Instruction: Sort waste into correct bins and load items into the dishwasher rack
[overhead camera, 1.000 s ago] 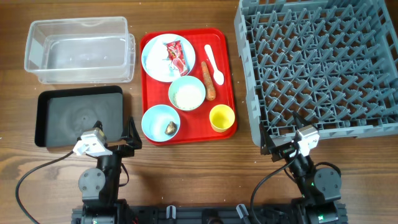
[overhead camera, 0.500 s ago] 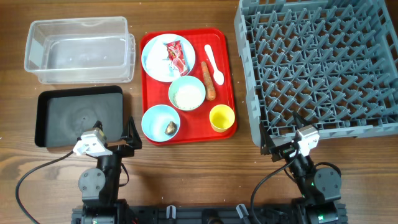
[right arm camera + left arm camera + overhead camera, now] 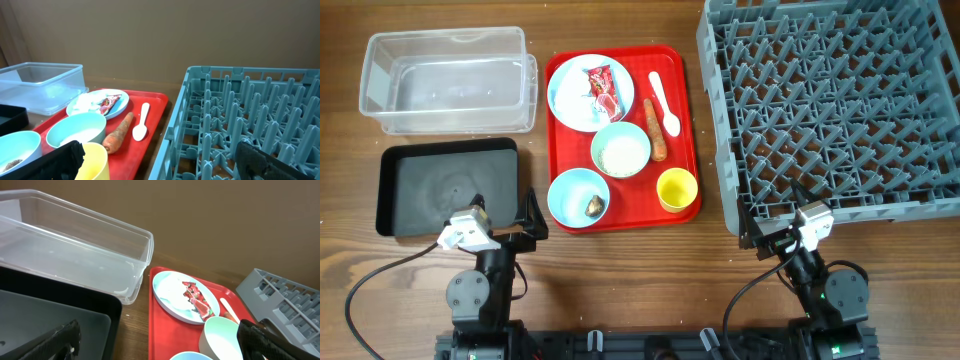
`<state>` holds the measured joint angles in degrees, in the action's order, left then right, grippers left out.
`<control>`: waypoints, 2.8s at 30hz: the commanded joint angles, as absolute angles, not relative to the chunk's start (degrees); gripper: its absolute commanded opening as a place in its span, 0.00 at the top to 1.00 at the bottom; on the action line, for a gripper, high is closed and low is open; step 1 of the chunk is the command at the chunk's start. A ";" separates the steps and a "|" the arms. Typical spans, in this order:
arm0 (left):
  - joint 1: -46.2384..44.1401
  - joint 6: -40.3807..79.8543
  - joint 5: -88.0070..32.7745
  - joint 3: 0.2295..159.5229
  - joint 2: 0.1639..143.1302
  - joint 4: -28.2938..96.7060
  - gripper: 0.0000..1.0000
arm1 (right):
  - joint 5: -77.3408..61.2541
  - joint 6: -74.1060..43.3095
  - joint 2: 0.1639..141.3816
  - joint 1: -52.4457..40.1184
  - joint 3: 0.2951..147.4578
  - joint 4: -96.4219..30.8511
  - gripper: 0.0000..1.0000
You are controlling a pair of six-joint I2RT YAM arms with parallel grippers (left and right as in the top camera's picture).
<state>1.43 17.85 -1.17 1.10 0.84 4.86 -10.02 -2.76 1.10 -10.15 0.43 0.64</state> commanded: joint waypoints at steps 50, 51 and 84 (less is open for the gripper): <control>1.06 16.73 -0.58 0.60 0.43 4.71 0.00 | -9.43 -3.38 0.58 -10.44 0.30 0.75 0.00; 1.06 16.73 -0.60 0.60 0.43 4.71 0.00 | -9.43 -3.36 0.58 -10.44 0.30 0.75 0.00; -10.48 3.16 -0.54 116.31 99.07 65.69 0.00 | -11.29 3.01 65.52 -10.44 81.38 -42.15 0.00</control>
